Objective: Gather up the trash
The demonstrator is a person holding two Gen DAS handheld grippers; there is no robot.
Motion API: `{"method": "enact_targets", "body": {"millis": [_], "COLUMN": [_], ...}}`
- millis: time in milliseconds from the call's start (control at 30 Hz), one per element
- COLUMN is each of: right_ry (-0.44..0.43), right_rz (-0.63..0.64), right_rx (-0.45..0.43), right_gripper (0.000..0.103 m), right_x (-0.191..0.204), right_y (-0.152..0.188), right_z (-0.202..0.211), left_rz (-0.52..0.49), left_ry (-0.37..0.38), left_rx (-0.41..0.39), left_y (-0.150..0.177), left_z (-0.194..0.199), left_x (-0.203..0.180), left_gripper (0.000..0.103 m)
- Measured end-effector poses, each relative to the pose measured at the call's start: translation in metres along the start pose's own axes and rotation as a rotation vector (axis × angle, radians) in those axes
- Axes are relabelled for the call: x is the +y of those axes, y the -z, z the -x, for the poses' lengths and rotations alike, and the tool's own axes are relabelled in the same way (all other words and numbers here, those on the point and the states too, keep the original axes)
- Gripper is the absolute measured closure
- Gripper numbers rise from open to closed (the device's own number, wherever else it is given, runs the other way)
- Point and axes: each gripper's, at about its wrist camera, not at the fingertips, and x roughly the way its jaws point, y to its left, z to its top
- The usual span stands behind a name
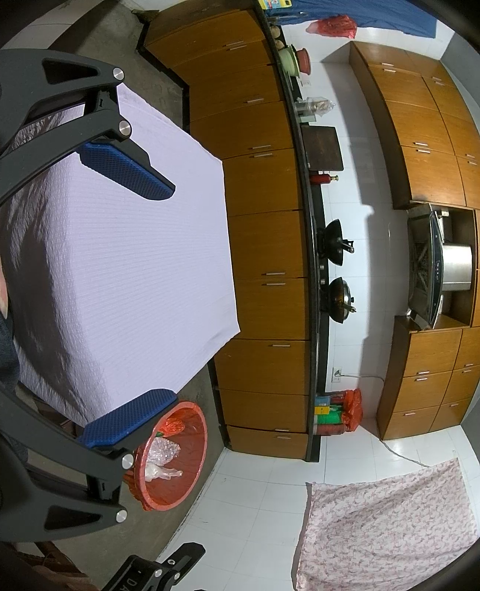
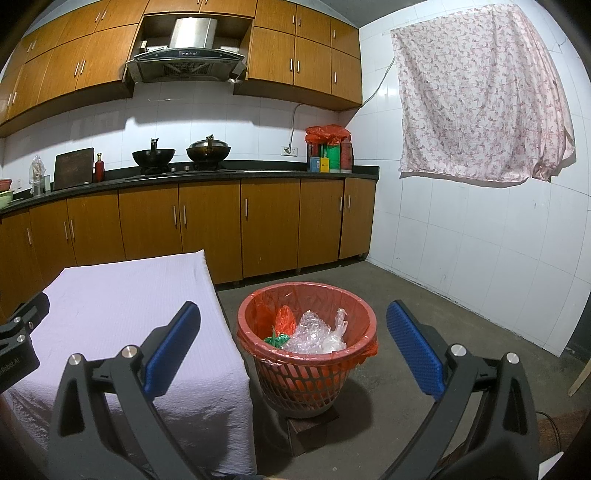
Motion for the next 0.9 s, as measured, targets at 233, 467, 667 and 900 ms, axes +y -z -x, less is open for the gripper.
{"method": "enact_targets", "body": {"millis": [233,467,667,900], "right_ry": [0.0,0.0,-0.001,0.0], "right_rz": [0.0,-0.001,-0.001,-0.002], "right_rx": [0.001,0.0,0.001,0.001], "right_gripper": [0.004,0.004,0.004,0.004], "right_x": [-0.0002,-0.0006,-0.0011,-0.0013], "right_y": [-0.0004,-0.0006,-0.0012,-0.0015], "right_z": [0.0001,0.0001,0.0001,0.0002], "left_rz": [0.0,0.0,0.0,-0.001], "left_ry": [0.001,0.001,0.001,0.001], "left_rx": [0.002,0.002,0.003,0.003], "left_y": [0.0006,0.0002,-0.0003,-0.0007], "left_z": [-0.0001,0.0003,0.0004,0.0011], "left_x": [-0.0005,-0.0008,-0.001,-0.0018], "left_gripper": [0.002,0.002,0.002,0.002]}}
